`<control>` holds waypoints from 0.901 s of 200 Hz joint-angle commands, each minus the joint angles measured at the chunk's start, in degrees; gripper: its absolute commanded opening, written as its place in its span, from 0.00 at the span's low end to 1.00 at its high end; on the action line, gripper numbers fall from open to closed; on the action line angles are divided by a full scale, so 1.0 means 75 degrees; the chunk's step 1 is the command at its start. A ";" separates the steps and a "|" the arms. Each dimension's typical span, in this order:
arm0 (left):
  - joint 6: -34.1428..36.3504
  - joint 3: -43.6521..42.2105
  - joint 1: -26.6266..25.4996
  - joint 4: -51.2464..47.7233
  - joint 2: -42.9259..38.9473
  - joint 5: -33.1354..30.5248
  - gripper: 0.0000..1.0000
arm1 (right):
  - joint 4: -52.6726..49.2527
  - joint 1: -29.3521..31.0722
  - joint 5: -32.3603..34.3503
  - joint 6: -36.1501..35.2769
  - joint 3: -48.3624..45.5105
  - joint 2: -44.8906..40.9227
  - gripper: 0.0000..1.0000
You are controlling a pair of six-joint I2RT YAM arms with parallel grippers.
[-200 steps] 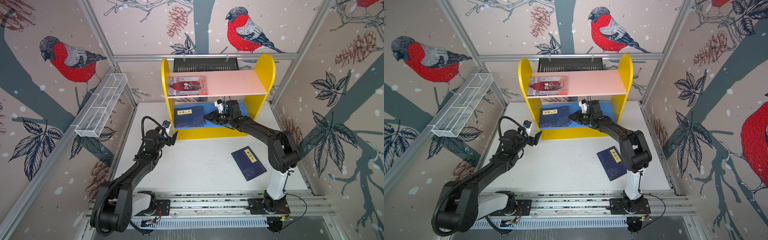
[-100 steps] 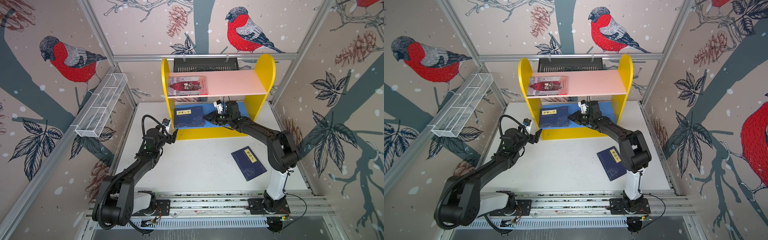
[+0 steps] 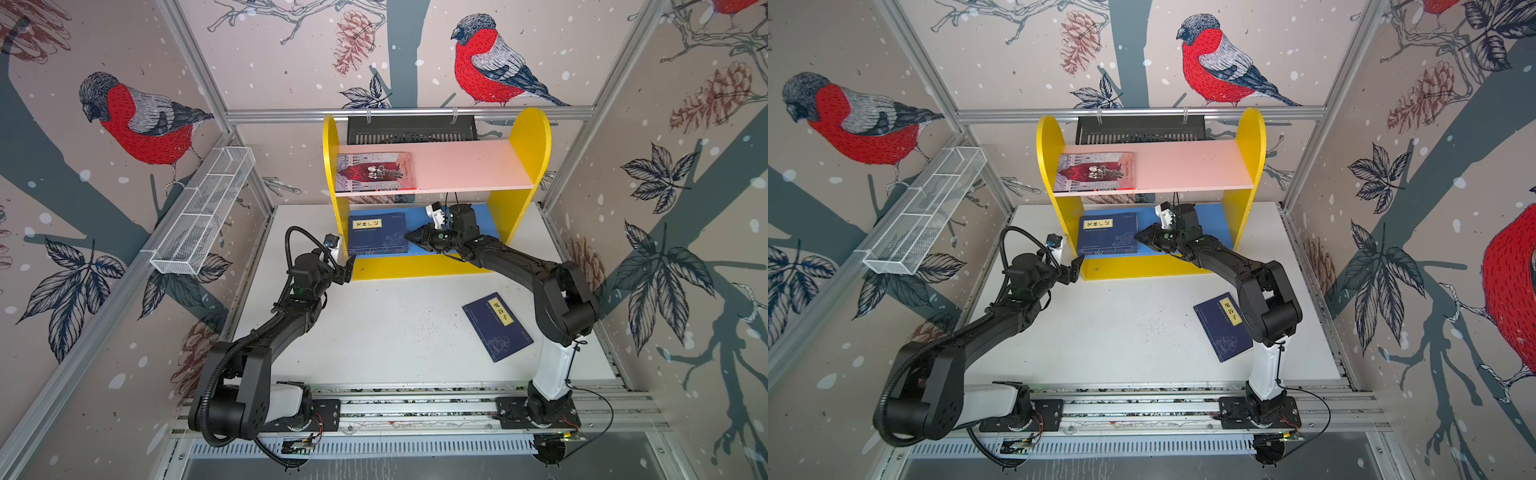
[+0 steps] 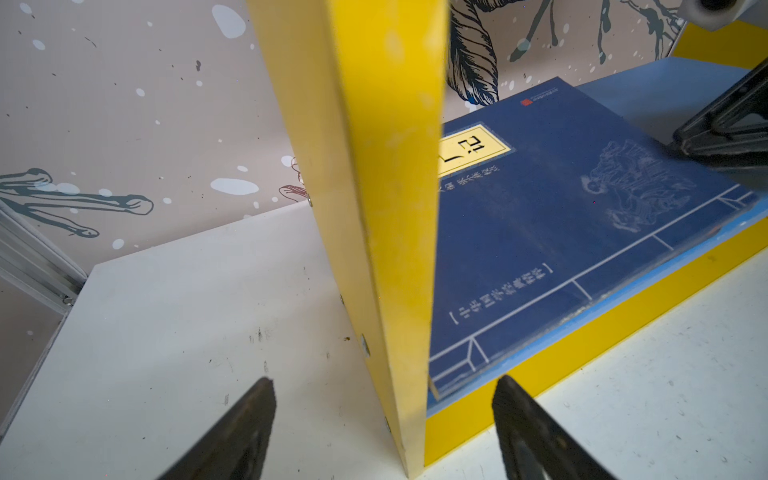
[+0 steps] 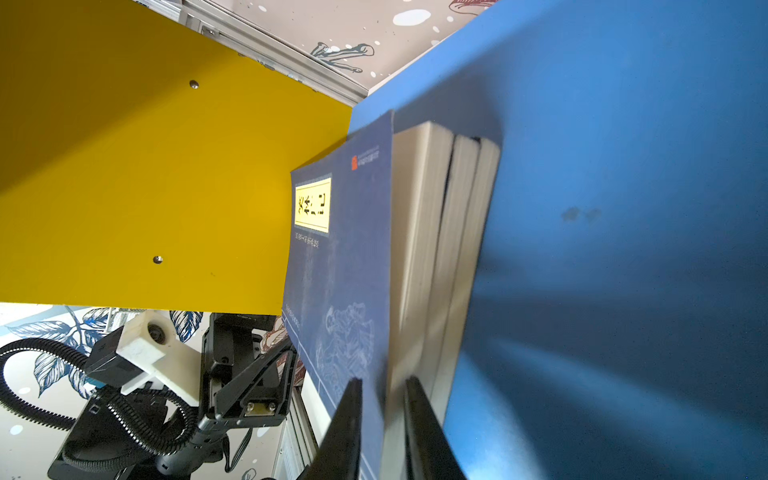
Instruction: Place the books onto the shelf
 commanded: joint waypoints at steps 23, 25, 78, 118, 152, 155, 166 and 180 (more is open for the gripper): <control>0.0005 0.0009 -0.0010 0.0703 0.0048 -0.0129 0.82 | 0.0287 0.0053 0.0046 0.0030 0.0010 -0.0088 0.21; 0.0005 0.0012 -0.0008 0.0712 0.0057 -0.0142 0.82 | 0.0287 0.0051 0.0046 0.0027 0.0016 -0.0088 0.21; -0.0042 -0.0067 -0.0008 0.0906 0.0084 -0.0375 0.81 | 0.0346 0.0108 0.0074 0.0077 -0.0061 -0.0159 0.21; -0.0099 -0.0070 -0.0008 0.1022 0.0129 -0.0433 0.81 | 0.0299 0.0118 0.0066 0.0054 -0.0048 -0.0165 0.23; -0.0206 -0.0058 -0.0008 0.1058 0.0148 -0.0403 0.81 | 0.0240 0.0097 0.0096 0.0016 -0.0019 -0.0124 0.25; -0.0206 -0.0056 -0.0013 0.1056 0.0155 -0.0401 0.81 | 0.0230 0.0091 0.0086 0.0008 -0.0025 -0.0118 0.25; -0.0196 -0.0026 -0.0007 0.1036 0.0173 -0.0369 0.81 | 0.0228 0.0085 0.0107 0.0007 -0.0012 -0.0106 0.25; -0.0209 -0.0011 -0.0013 0.1035 0.0178 -0.0371 0.81 | 0.0220 0.0062 0.0098 0.0005 0.0004 -0.0091 0.24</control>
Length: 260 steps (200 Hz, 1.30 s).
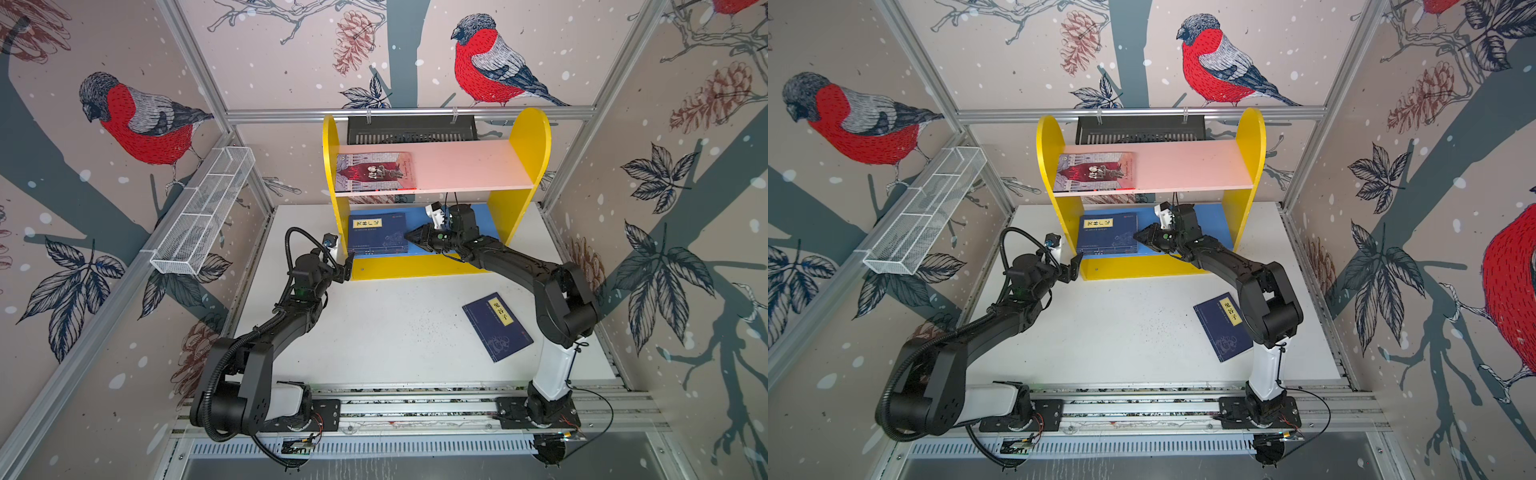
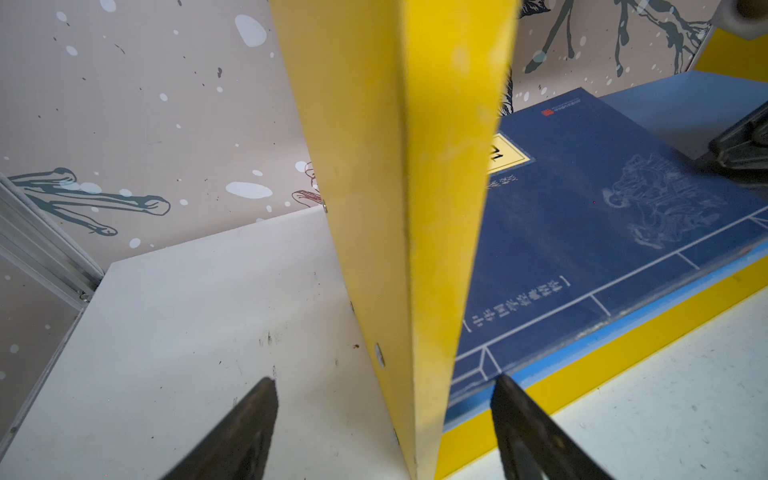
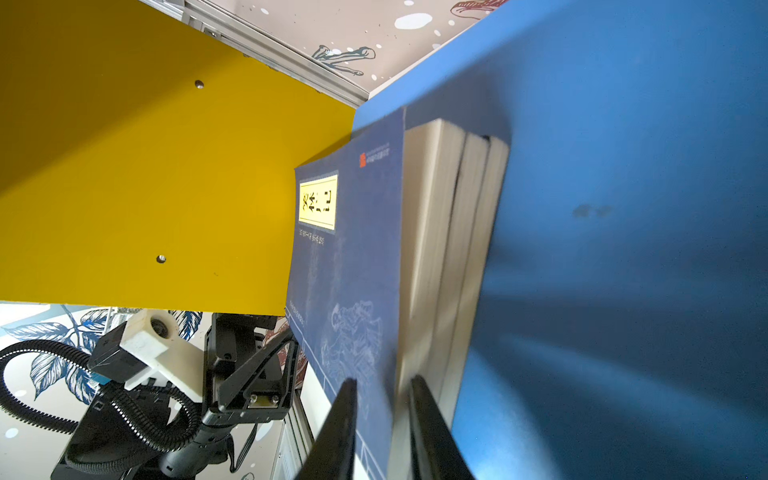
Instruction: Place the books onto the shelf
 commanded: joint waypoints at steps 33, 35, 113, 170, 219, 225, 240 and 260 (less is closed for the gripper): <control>-0.0043 0.0062 0.0001 0.0563 0.0032 -0.0041 0.81 | 0.0164 -0.0023 -0.0065 -0.0031 0.0173 0.0058 0.23; -0.0037 0.0062 -0.0002 0.0568 0.0032 -0.0037 0.81 | 0.0164 -0.0023 -0.0077 -0.0031 0.0180 0.0066 0.23; -0.0084 0.0056 0.0000 0.0606 0.0023 -0.0240 0.81 | 0.0072 0.0021 -0.0094 -0.0037 0.0382 0.0201 0.19; -0.0113 0.0207 0.0001 0.0206 -0.0084 -0.0202 0.81 | 0.0117 0.0062 0.0006 -0.0034 0.0221 0.0090 0.18; -0.0271 0.0396 0.0000 -0.0649 -0.0213 -0.0041 0.81 | 0.0059 0.0047 0.0034 -0.0069 0.0159 0.0025 0.19; -0.0277 0.0444 0.0001 -0.0771 -0.0231 -0.0038 0.81 | 0.0059 0.0050 0.0034 -0.0066 0.0165 0.0025 0.20; -0.0318 0.0589 0.0001 -0.1179 -0.0266 -0.0005 0.81 | 0.0048 0.0037 0.0024 -0.0066 0.0176 0.0043 0.20; -0.0473 0.0866 0.0001 -0.1864 -0.0296 0.0034 0.81 | 0.0036 0.0030 0.0014 -0.0084 0.0205 0.0066 0.21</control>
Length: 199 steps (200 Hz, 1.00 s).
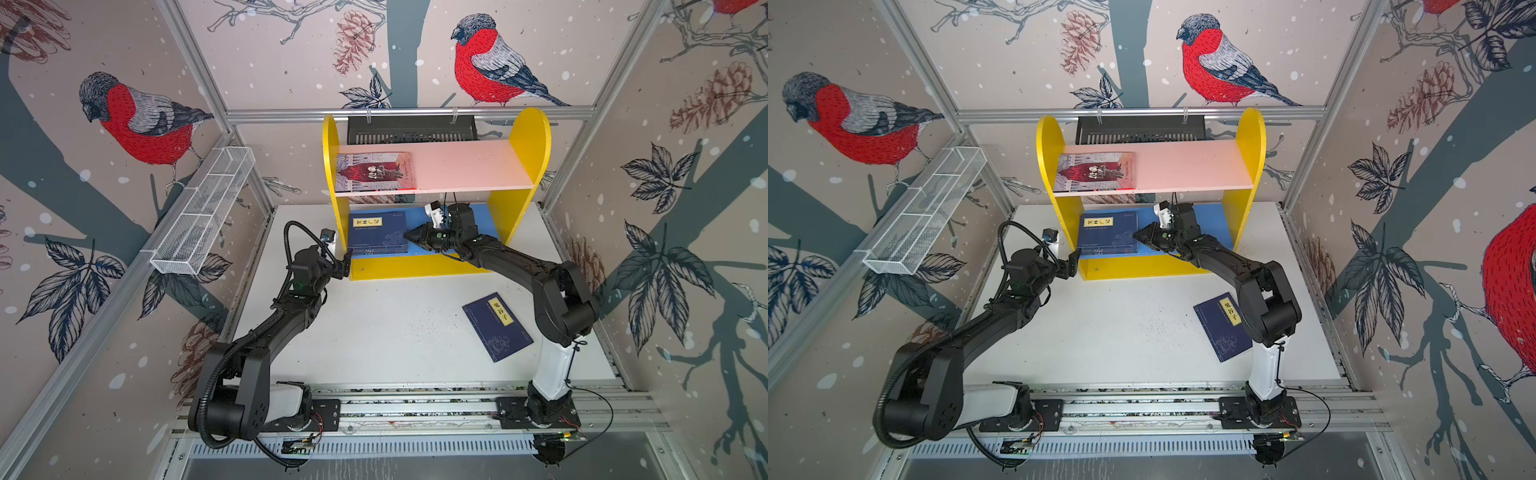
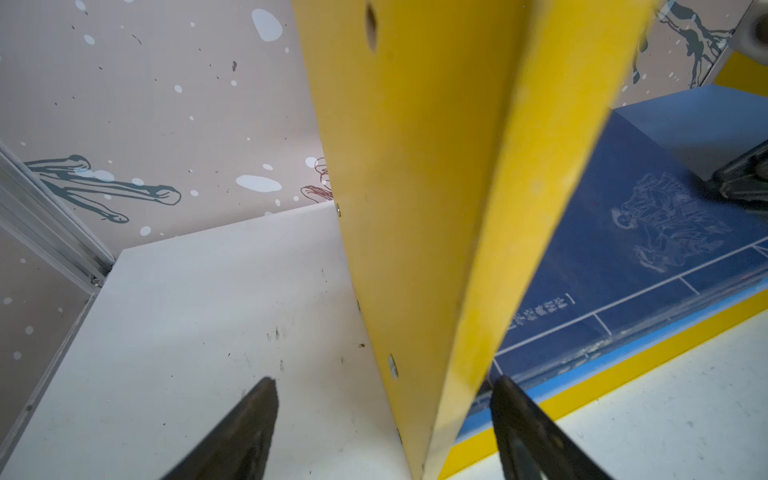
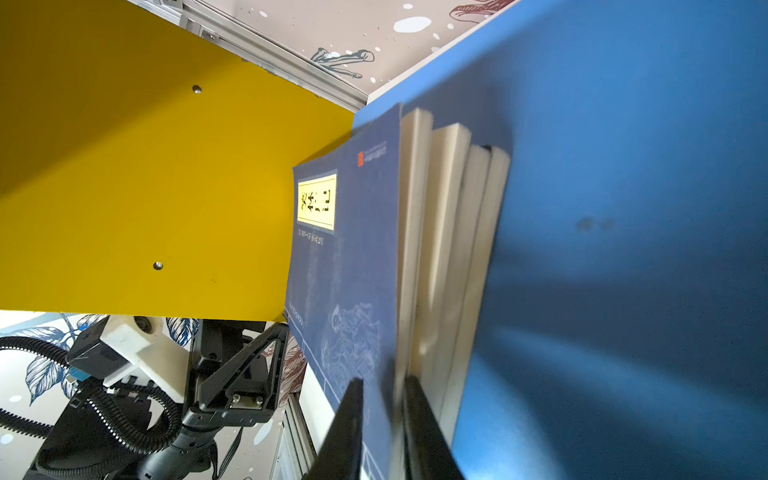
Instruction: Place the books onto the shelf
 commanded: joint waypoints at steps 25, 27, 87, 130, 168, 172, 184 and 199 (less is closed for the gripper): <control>-0.0311 0.0358 0.0001 -0.1002 -0.0152 0.0184 0.82 | 0.0073 -0.0017 -0.0027 -0.0095 0.0063 -0.0014 0.24; -0.0319 0.0358 0.0001 -0.1013 -0.0162 0.0179 0.82 | 0.0080 -0.0013 -0.0024 -0.0095 0.0061 -0.0015 0.25; -0.0454 0.0321 0.0001 -0.1503 -0.0557 0.0227 0.84 | 0.0026 -0.0124 0.0210 -0.0205 -0.0146 -0.0377 0.35; -0.0501 0.0303 0.0001 -0.2255 -0.1067 0.0306 0.86 | -0.0216 -0.0230 0.0587 -0.0463 -0.0609 -0.1020 0.45; -0.0513 0.0064 0.0001 -0.3023 -0.1888 0.0189 0.87 | -0.0398 -0.0275 0.0873 -0.0553 -0.1282 -0.1732 0.47; -0.0523 0.0045 0.0001 -0.3099 -0.1985 0.0180 0.87 | -0.0393 -0.0275 0.0923 -0.0553 -0.1390 -0.1847 0.47; -0.0554 -0.0067 0.0001 -0.3293 -0.2346 0.0086 0.87 | -0.0446 -0.0255 0.0998 -0.0597 -0.1683 -0.2158 0.48; -0.0537 -0.0257 0.0001 -0.3443 -0.2939 0.0122 0.88 | -0.0661 -0.0189 0.1195 -0.0706 -0.2055 -0.2582 0.48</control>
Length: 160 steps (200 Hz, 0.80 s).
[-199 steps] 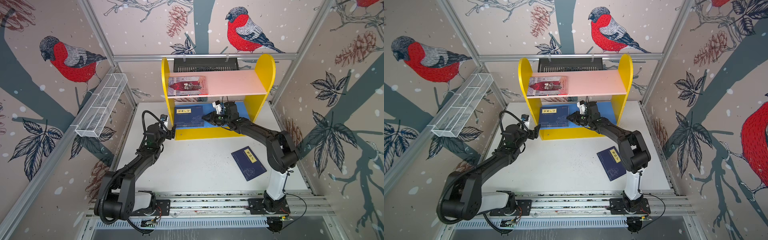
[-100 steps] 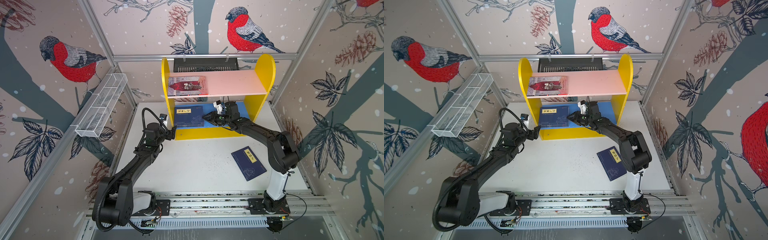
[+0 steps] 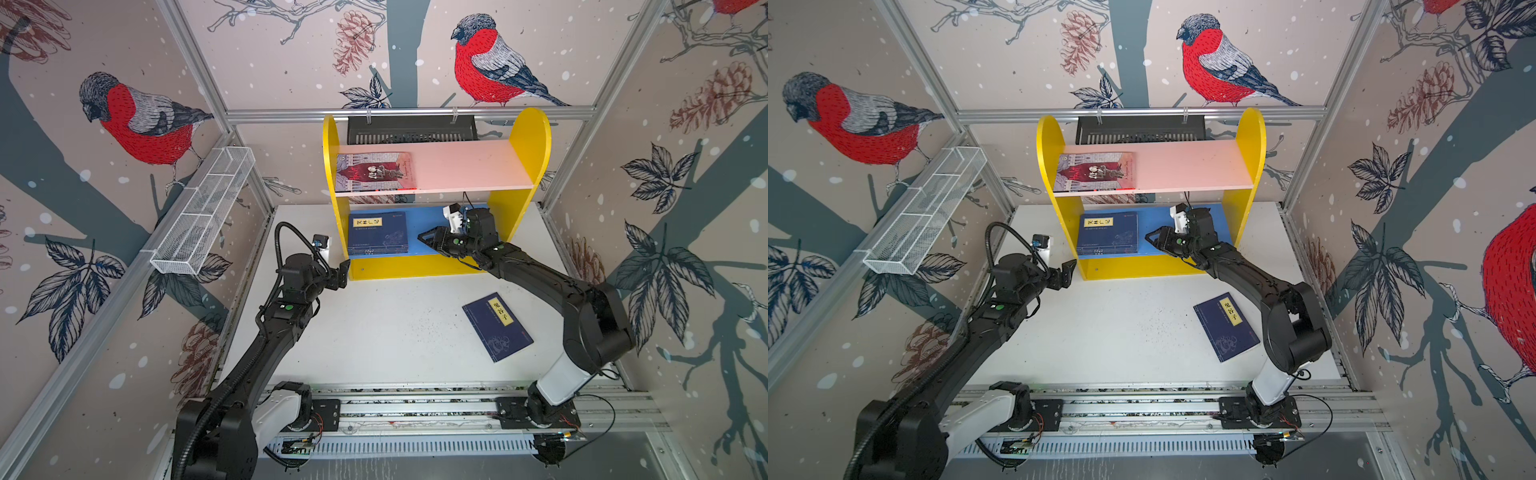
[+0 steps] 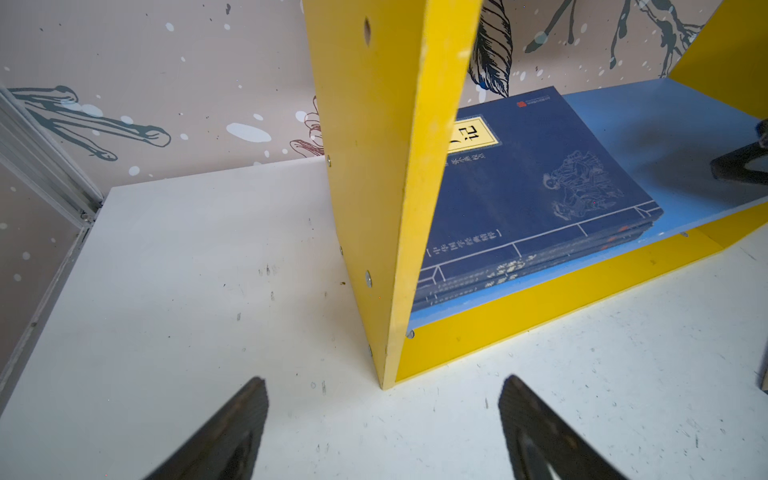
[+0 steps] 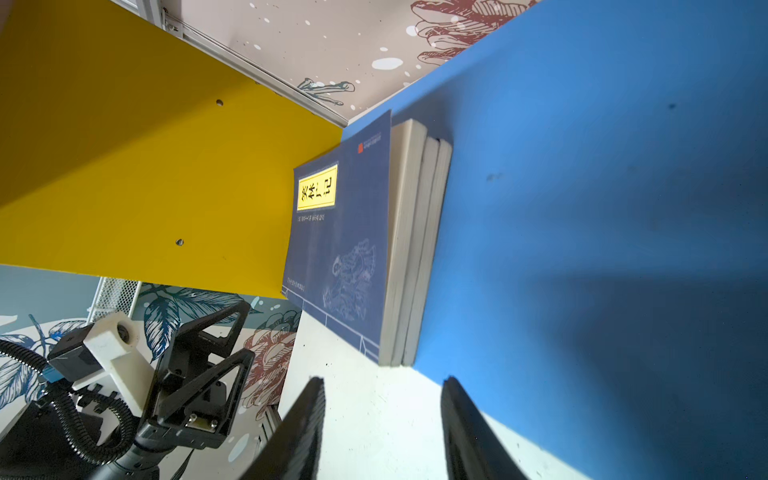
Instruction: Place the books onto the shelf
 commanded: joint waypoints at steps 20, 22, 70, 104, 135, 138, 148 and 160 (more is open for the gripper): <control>0.0082 -0.0301 0.0001 -0.0905 -0.1475 0.0315 0.89 | -0.0663 0.0327 0.0824 -0.0514 -0.0915 -0.1255 0.48; 0.0084 -0.0297 0.0001 -0.0954 -0.1548 0.0350 0.89 | -0.0730 0.0361 0.0893 -0.0537 -0.0981 -0.1352 0.48; -0.0604 0.0047 0.0001 -0.2137 -0.2220 0.1249 0.90 | -0.2525 0.0733 0.3137 -0.0195 -0.2562 -0.3728 0.51; -0.1347 0.0317 0.0001 -0.2487 -0.2156 0.2303 0.90 | -0.3178 0.0430 0.4770 0.0379 -0.3583 -0.5142 0.58; -0.2116 0.0282 0.0001 -0.2406 -0.2123 0.3900 0.90 | -0.3728 -0.0478 0.5343 0.0588 -0.4304 -0.5723 0.62; -0.2174 0.0254 -0.0002 -0.2354 -0.2123 0.4081 0.90 | -0.3748 -0.0583 0.5310 0.0617 -0.4387 -0.5759 0.63; -0.2510 0.0096 0.0001 -0.2009 -0.2196 0.4594 0.90 | -0.3659 -0.1072 0.5045 0.0583 -0.4687 -0.5845 0.63; -0.3003 -0.0031 -0.0002 -0.1679 -0.2208 0.5052 0.90 | -0.3596 -0.1626 0.4764 0.0532 -0.4935 -0.5853 0.63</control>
